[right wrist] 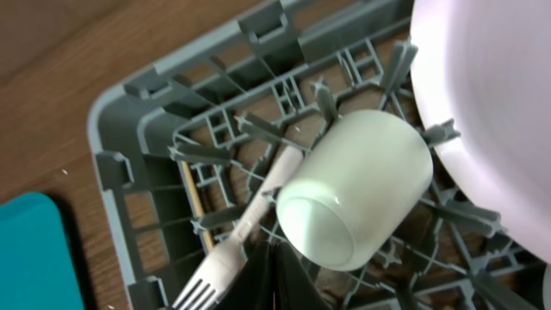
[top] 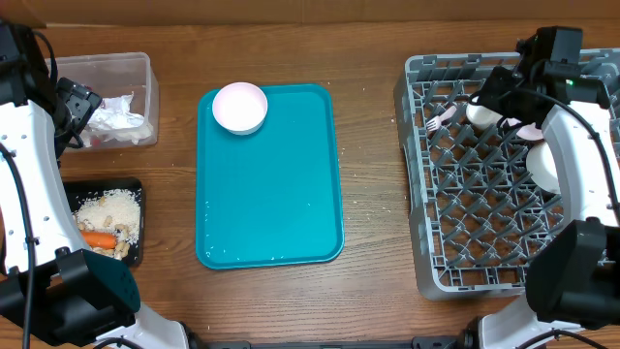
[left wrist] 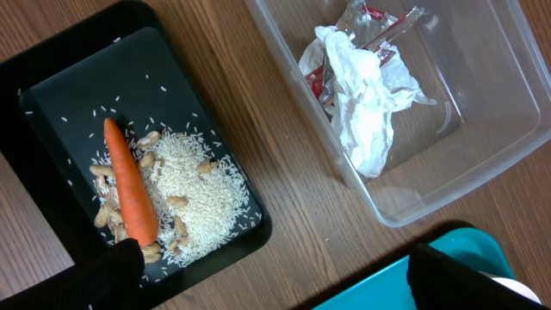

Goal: Sort waste into correct bins and load items into the dishwasher rack

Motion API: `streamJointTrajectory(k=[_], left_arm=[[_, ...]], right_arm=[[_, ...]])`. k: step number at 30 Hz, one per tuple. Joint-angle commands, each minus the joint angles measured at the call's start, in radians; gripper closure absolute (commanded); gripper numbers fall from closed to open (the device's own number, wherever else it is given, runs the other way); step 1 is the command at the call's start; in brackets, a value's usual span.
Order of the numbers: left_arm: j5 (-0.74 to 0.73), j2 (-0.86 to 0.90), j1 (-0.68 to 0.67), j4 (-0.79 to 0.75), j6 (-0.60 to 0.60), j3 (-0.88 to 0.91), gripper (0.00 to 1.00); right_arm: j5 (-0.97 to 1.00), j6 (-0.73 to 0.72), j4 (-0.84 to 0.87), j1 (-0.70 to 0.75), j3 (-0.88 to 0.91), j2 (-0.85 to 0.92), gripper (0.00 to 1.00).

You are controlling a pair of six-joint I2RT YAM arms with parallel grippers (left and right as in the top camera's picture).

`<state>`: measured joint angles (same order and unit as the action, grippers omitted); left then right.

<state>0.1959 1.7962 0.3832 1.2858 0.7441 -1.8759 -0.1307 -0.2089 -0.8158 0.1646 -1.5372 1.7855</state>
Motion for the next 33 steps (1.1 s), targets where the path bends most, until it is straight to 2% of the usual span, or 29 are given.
streamJointTrajectory(k=[1, 9, 15, 26, 33], left_arm=[[0.014, -0.003, -0.004, -0.001, -0.011, -0.005, 0.0], [0.014, -0.003, -0.004, -0.001, -0.011, -0.005, 0.0], [0.014, -0.003, -0.004, -0.001, -0.011, -0.005, 0.0], [0.014, -0.003, -0.004, -0.001, -0.011, -0.005, 0.0], [0.014, -0.003, -0.004, -0.001, -0.011, -0.005, 0.0]], right_arm=[[-0.012, 0.003, 0.01, 0.001, -0.004, 0.047, 0.96], [0.017, 0.002, 0.028, 0.007, -0.002, 0.122, 0.96], [0.158, 0.002, 0.042, 0.008, -0.002, 0.123, 0.96], [0.205, 0.003, 0.092, 0.027, -0.037, 0.122, 0.94], [0.34, 0.002, 0.068, 0.027, -0.055, 0.122, 0.91]])
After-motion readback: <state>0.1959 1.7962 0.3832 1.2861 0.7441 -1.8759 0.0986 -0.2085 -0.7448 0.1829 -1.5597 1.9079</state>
